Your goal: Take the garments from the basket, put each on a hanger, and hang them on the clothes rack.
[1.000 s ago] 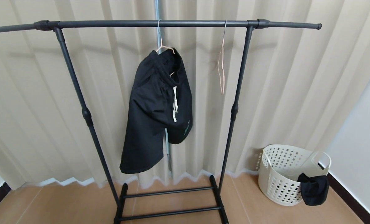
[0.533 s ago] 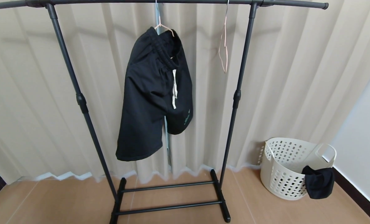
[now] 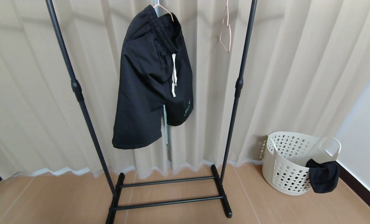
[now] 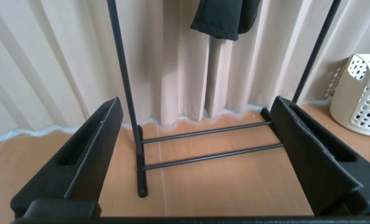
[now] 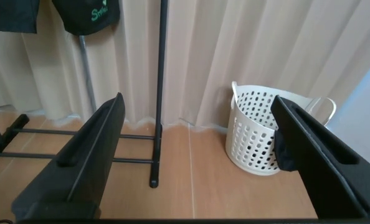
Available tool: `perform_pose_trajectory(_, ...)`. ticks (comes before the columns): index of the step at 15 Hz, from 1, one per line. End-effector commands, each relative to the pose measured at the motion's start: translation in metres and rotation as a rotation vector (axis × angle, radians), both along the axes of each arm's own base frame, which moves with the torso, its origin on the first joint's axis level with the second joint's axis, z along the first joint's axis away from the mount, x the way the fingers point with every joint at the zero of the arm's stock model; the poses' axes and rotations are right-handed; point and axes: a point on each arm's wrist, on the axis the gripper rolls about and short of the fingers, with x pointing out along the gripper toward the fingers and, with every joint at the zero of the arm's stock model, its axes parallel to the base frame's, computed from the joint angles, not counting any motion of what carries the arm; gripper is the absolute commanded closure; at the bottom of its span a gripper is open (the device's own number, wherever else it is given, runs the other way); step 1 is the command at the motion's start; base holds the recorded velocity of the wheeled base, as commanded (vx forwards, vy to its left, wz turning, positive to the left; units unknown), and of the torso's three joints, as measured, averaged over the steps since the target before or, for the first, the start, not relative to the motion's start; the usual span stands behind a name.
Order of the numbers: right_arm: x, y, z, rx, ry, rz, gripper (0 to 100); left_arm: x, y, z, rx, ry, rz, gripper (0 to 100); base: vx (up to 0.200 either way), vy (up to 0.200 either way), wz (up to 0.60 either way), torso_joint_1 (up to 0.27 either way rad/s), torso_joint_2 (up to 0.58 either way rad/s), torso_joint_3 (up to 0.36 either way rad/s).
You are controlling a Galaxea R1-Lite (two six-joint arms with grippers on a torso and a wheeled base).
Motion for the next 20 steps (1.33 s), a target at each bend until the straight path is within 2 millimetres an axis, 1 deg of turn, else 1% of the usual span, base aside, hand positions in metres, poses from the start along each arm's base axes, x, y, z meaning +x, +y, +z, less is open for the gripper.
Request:
perform_pose_trajectory(1, 0.0001, 0.0000, 0.0001, 0.000, 0.001, 0.001, 0, 0.0002, 0.0000, 0.0000, -0.002, 0.003, 0.000, 0, 0.000, 0.000, -0.60, -0.002, 0.05, 0.046)
perform_pose_trajectory(5, 0.0001, 0.0000, 0.0001, 0.000, 0.001, 0.001, 0, 0.0002, 0.0000, 0.0000, 0.001, 0.003, 0.001, 0, 0.000, 0.000, -0.60, 0.001, 0.01, 0.012)
perform_pose_trajectory(7, 0.0001, 0.0000, 0.0002, 0.000, -0.001, 0.001, 0, 0.0002, 0.0000, 0.0000, -0.001, 0.003, 0.001, 0, 0.000, 0.000, 0.00, 0.000, 0.00, 0.000)
perform_pose_trajectory(18, 0.0001, 0.0000, 0.0002, 0.000, -0.001, 0.001, 0, 0.0002, 0.0001, 0.0000, -0.002, 0.003, 0.004, 0, 0.000, -0.200, 0.00, 0.001, 0.00, 0.004)
perform_pose_trajectory(20, 0.0001, 0.0000, 0.0001, 0.000, 0.001, 0.001, 0, 0.0002, 0.0001, 0.0000, -0.002, 0.003, 0.004, 0, 0.000, -0.200, -0.60, 0.002, 0.00, 0.000)
